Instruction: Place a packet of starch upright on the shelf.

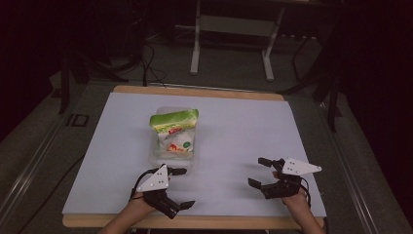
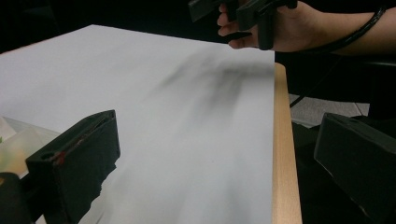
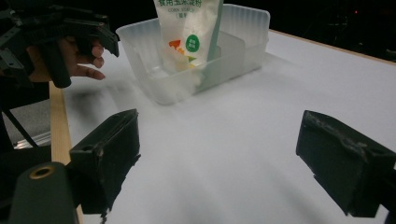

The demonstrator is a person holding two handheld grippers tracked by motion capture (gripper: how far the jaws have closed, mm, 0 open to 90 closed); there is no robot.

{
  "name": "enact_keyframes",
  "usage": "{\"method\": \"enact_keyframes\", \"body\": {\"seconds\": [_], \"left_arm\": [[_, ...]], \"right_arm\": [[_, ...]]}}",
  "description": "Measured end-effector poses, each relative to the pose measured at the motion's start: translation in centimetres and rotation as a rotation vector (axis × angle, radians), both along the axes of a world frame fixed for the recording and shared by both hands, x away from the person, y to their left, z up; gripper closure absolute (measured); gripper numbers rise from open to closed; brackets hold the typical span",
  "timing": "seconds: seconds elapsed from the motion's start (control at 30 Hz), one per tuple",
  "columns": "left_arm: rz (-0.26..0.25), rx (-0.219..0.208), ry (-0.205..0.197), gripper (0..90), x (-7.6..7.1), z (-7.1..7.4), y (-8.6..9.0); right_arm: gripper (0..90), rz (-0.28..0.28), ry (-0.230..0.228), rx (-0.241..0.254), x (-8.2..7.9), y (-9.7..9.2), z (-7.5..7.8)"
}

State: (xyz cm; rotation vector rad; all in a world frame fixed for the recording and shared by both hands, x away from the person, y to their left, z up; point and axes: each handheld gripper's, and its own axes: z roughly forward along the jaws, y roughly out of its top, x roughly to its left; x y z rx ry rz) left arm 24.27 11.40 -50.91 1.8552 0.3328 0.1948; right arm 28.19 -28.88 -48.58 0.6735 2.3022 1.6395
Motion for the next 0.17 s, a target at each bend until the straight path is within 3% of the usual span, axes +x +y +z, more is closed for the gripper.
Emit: {"method": "enact_keyframes", "body": {"seconds": [0.17], "left_arm": [[-0.001,-0.006,0.001,0.5,0.01,0.06,0.05]], "right_arm": [[13.3,-0.003,-0.002,0.0,-0.04,-0.01,0.05]]}}
